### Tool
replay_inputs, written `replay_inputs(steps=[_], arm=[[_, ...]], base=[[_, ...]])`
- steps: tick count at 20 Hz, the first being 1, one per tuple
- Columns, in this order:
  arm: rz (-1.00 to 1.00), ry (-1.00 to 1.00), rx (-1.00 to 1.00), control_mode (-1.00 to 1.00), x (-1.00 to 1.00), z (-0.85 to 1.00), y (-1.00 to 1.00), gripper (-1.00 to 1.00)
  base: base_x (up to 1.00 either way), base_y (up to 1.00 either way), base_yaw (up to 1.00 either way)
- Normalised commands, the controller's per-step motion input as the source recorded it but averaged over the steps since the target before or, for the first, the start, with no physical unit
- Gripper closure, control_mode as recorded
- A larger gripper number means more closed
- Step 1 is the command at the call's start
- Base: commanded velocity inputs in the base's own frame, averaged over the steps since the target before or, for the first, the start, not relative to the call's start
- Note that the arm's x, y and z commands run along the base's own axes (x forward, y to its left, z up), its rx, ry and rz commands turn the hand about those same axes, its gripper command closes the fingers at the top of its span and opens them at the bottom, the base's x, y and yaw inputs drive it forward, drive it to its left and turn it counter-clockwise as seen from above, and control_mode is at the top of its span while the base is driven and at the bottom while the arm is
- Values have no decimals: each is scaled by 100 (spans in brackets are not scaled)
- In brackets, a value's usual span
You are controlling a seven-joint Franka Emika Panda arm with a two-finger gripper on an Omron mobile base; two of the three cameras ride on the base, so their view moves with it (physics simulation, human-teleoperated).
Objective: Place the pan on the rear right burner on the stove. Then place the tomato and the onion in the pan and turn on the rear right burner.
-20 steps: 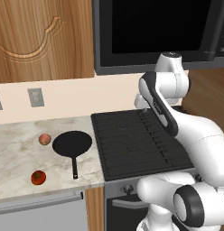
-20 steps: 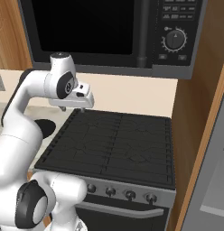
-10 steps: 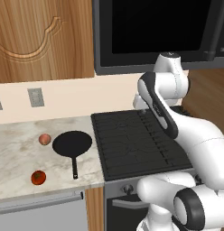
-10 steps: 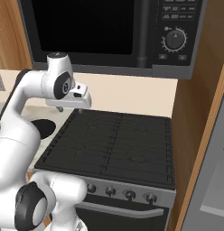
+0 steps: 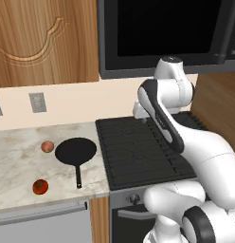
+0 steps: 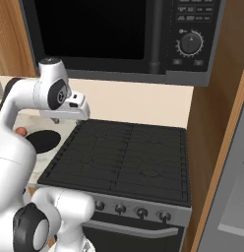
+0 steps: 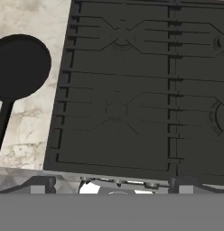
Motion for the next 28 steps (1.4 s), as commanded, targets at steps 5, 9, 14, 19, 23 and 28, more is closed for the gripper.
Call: replay_inputs(steps=[5, 9, 14, 19, 23, 28], arm=[[0, 0, 0, -100, -1, 0, 34, -100], [0, 0, 0, -100, 0, -3, 43, -100], [-4, 0, 0, -100, -10, -7, 51, -100], [-3, 0, 5, -100, -34, 0, 44, -100], [-2, -3, 12, -100, -32, 0, 38, -100], [-2, -4, 15, -100, -23, 0, 38, -100]], base=[[0, 0, 0], [0, 0, 0], [0, 0, 0], [0, 0, 0], [0, 0, 0], [0, 0, 0]])
